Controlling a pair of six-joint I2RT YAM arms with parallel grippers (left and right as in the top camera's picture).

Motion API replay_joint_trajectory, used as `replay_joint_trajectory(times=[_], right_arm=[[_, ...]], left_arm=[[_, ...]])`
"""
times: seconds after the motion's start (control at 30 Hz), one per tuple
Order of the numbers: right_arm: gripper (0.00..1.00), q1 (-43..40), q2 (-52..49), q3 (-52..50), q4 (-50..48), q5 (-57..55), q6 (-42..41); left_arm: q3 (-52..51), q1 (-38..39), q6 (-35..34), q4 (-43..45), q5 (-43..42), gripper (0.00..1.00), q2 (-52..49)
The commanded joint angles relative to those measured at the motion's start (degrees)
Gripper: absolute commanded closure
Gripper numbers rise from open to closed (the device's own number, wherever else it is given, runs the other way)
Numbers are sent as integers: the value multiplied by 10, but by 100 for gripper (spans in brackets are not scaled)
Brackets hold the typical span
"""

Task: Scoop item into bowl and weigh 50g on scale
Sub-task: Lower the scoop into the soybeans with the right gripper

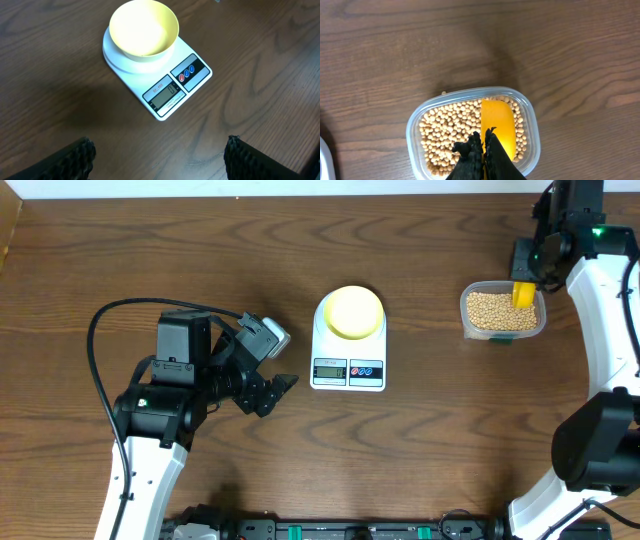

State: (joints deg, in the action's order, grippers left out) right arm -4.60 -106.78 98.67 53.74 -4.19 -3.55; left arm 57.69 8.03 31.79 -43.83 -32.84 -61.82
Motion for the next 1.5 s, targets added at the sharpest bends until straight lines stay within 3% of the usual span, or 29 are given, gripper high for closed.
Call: replay_joint_trajectory(times=[0.0, 1.47], right_arm=[[98, -3, -6, 9, -1, -1, 9], [99, -3, -23, -51, -15, 17, 33]], left_arm=[[-2, -2, 8, -1, 1, 15, 0], [-2, -2, 8, -1, 1, 16, 0]])
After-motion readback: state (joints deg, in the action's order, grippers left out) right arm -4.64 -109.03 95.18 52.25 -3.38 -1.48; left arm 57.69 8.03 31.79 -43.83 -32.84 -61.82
